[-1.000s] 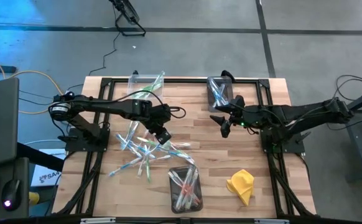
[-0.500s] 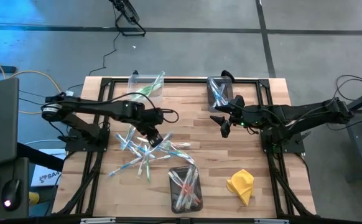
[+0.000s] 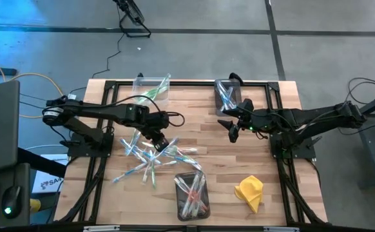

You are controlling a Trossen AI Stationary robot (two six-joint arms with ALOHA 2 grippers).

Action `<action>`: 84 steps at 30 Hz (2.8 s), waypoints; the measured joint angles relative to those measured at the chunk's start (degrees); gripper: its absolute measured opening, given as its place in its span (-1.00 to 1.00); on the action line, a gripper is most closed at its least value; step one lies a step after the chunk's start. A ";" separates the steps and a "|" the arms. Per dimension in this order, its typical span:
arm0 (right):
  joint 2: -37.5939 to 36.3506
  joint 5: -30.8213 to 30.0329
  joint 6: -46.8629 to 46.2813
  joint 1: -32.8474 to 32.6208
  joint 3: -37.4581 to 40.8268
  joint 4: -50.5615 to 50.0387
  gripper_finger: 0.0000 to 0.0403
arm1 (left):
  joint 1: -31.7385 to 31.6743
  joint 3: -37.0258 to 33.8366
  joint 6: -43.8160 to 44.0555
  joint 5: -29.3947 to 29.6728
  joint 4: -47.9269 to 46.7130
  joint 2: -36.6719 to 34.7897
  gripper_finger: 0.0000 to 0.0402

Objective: Pick & Place Toothbrushes
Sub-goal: Put the blue toothbrush into the top black bin

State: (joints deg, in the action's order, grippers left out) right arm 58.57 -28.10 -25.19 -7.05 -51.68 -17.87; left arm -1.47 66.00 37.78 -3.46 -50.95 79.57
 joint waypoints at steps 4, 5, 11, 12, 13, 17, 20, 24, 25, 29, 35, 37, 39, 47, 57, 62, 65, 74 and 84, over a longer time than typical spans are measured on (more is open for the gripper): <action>0.00 0.02 0.00 0.00 0.00 0.00 0.14 | 0.01 0.02 0.01 0.01 -0.29 0.60 -0.62; 0.00 0.02 0.00 0.00 0.00 -0.02 0.14 | 0.00 0.02 0.07 0.06 -0.63 0.67 -0.61; 0.00 0.02 0.00 0.00 0.00 -0.02 0.14 | 0.00 0.02 2.56 0.22 -1.07 0.61 -0.44; 0.00 0.02 0.00 0.00 0.00 -0.04 0.14 | 0.00 0.02 2.58 0.32 -1.45 0.61 -0.39; 0.00 0.02 0.01 0.00 0.00 -0.05 0.14 | 0.00 -0.04 2.58 0.77 -1.65 0.61 -0.34; 0.00 0.02 0.00 0.00 0.00 -0.42 0.14 | 0.02 -1.50 2.72 1.53 -1.41 1.28 -0.22; 0.00 0.00 0.00 0.00 0.00 -1.01 0.14 | 0.02 -2.92 3.08 1.51 0.76 2.85 -0.21; 0.00 -0.02 0.02 -0.01 0.00 -1.71 0.14 | 0.02 -4.39 3.23 0.67 3.09 5.01 -0.21; 0.00 0.00 0.00 -0.02 0.00 -1.84 0.14 | 0.02 -4.72 3.23 -0.04 3.54 5.46 -0.21; 0.00 -0.02 0.00 -0.02 0.00 -2.12 0.14 | 0.41 -4.81 3.14 -1.33 5.28 7.97 -0.21; -0.02 -0.04 0.01 -0.02 0.00 -2.25 0.14 | 0.83 -4.89 3.02 -2.20 6.05 12.05 -0.21; -0.02 -0.02 0.00 -0.02 0.00 -2.32 0.14 | 0.85 -4.83 3.03 -2.38 6.42 12.76 -0.21; -0.02 -0.04 0.00 -0.02 0.00 -2.37 0.14 | 0.85 -4.83 3.04 -2.53 6.91 13.85 -0.21; 0.00 -0.04 0.00 -0.02 0.00 -2.92 0.14 | 0.85 -4.92 3.04 -3.18 7.76 16.13 -0.21; 0.00 -0.04 0.00 -0.02 0.00 -3.40 0.14 | 0.85 -4.72 3.03 -3.45 11.28 18.09 -0.21; 0.00 -0.04 0.00 -0.02 0.00 -3.42 0.14 | 0.85 -4.81 3.04 -4.09 11.31 18.45 -0.27; 0.00 -0.04 0.00 -0.02 0.00 -3.41 0.14 | 0.85 -4.85 3.02 -5.52 11.16 18.78 -0.41; 0.00 -0.04 0.00 -0.02 0.00 -3.44 0.14 | 0.74 -4.83 3.02 -6.16 10.34 18.69 -0.90; 0.00 -0.04 0.00 -0.02 0.00 -3.43 0.14 | 0.74 -4.79 2.72 -6.27 10.55 15.92 -0.92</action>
State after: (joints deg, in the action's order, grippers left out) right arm 58.57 -28.14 -25.19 -7.07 -51.68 -21.30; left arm -0.73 61.21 40.50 -9.73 -40.41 95.49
